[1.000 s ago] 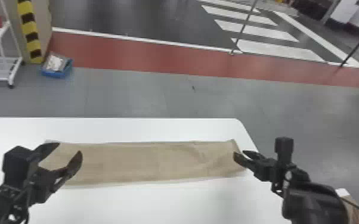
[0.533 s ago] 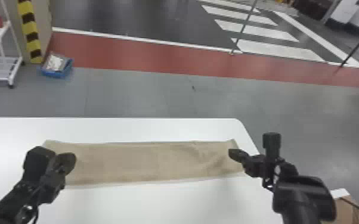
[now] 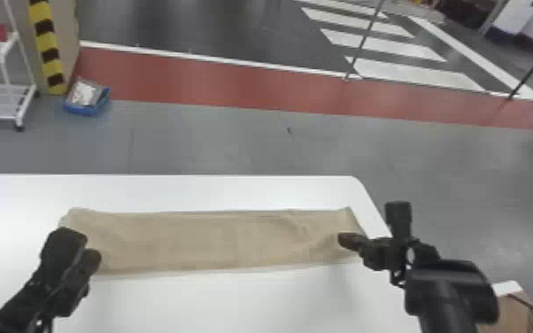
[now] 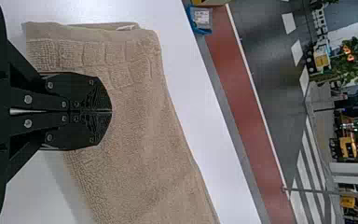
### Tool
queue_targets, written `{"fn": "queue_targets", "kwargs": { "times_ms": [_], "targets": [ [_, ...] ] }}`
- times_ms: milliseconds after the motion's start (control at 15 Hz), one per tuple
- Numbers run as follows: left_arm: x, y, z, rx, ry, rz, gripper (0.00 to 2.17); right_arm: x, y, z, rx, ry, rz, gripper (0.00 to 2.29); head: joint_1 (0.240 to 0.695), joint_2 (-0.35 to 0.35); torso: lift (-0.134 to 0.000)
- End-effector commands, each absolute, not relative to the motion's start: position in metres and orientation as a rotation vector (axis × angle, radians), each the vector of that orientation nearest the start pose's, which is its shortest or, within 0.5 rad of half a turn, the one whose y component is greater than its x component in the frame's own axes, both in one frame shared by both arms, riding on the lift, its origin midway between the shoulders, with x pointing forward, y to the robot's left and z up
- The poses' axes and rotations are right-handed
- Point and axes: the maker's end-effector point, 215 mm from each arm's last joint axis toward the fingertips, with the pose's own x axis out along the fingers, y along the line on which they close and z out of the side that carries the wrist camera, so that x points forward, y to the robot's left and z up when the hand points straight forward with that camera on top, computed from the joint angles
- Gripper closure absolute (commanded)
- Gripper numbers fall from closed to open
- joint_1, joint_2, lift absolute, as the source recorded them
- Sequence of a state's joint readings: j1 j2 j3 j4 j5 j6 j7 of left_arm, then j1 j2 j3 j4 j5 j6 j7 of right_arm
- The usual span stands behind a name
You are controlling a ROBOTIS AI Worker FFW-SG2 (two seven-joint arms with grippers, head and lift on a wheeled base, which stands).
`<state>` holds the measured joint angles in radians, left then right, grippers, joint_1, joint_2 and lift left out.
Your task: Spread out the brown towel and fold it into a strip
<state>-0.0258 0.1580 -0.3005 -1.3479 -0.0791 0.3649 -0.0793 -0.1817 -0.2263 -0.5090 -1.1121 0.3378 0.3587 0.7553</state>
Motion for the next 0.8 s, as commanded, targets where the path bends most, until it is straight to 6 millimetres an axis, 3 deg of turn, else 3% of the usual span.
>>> {"fn": "queue_targets", "kwargs": {
  "times_ms": [0, 733],
  "targets": [
    [0.517, 0.16, -0.575, 0.315, 0.595, -0.303, 1.92, 0.503, -0.475, -0.549, -0.015, 0.723, 0.144, 1.89, 0.695, -0.331, 0.0],
    [0.501, 0.175, -0.595, 0.357, 0.667, -0.289, 1.92, 0.482, -0.462, -0.57, 0.027, 0.829, 0.182, 1.89, 0.695, -0.319, 0.0]
  ]
}}
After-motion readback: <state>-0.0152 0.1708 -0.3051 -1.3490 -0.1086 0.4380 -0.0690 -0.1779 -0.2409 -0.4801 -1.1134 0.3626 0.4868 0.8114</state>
